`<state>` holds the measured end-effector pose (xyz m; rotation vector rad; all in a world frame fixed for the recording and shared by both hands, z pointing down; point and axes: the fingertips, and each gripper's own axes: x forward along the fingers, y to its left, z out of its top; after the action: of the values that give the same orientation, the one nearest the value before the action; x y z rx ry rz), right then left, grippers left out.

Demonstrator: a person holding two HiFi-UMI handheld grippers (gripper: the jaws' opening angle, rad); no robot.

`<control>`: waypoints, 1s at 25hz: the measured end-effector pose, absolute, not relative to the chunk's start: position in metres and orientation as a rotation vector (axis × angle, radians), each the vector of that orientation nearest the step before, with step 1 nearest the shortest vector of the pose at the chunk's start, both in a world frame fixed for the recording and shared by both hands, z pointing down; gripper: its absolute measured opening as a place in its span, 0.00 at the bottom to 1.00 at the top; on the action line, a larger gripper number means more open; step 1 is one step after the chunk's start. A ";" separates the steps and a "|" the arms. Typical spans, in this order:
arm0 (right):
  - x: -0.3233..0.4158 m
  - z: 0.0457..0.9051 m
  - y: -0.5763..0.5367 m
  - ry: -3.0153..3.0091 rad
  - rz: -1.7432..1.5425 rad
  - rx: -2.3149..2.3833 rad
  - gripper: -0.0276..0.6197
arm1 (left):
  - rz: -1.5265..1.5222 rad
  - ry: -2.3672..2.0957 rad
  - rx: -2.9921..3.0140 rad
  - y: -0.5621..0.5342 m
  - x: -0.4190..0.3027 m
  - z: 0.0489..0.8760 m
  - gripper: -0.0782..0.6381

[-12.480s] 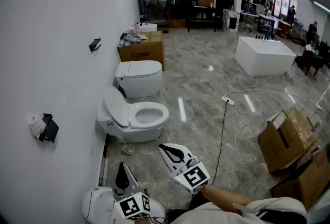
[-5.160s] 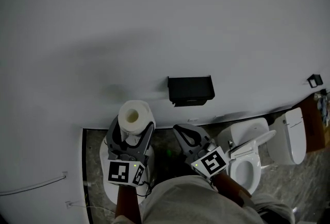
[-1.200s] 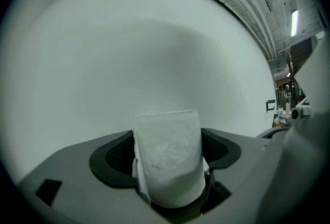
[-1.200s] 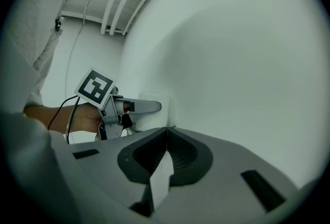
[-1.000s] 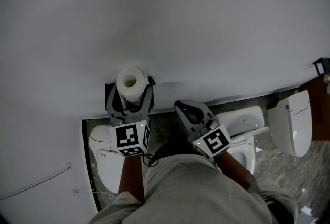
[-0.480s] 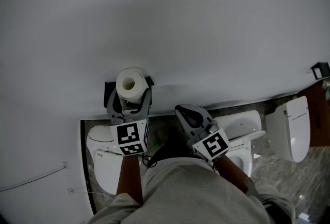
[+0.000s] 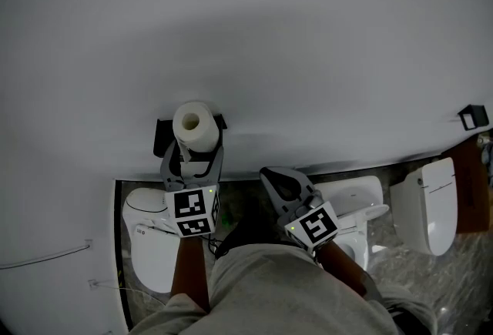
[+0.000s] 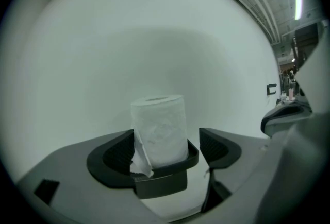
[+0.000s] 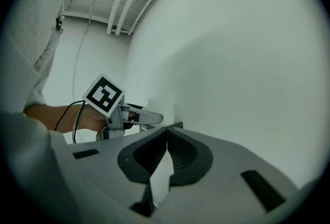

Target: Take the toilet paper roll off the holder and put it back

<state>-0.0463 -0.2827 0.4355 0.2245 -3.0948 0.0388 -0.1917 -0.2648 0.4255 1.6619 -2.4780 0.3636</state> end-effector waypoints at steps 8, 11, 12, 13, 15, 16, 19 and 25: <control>-0.024 0.439 -0.259 -3.087 0.055 0.183 0.05 | 0.280 -2.518 1.610 -0.231 -0.171 0.430 0.65; -0.016 0.446 -0.252 -3.089 0.100 0.200 0.05 | 0.279 -2.513 1.623 -0.214 -0.157 0.435 0.65; -0.016 0.445 -0.251 -3.097 0.112 0.212 0.05 | 0.299 -2.500 1.633 -0.211 -0.154 0.438 0.65; -0.016 0.443 -0.251 -3.107 0.122 0.221 0.05 | 0.319 -2.485 1.639 -0.208 -0.151 0.443 0.64; -0.017 0.435 -0.247 -3.128 0.137 0.214 0.05 | 0.330 -2.466 1.629 -0.201 -0.146 0.451 0.54; -0.017 0.431 -0.244 -3.137 0.142 0.197 0.05 | 0.325 -2.467 1.617 -0.196 -0.142 0.452 0.49; -0.018 0.422 -0.233 -3.155 0.121 0.163 0.05 | 0.326 -2.496 1.596 -0.184 -0.134 0.451 0.36; -0.031 0.430 -0.211 -3.124 0.102 0.123 0.05 | 0.304 -2.528 1.604 -0.155 -0.121 0.447 0.18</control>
<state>-0.0310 -0.2112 0.4303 0.1230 -3.1242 0.1020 -0.1214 -0.1550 0.4468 1.6038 -2.5277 0.3040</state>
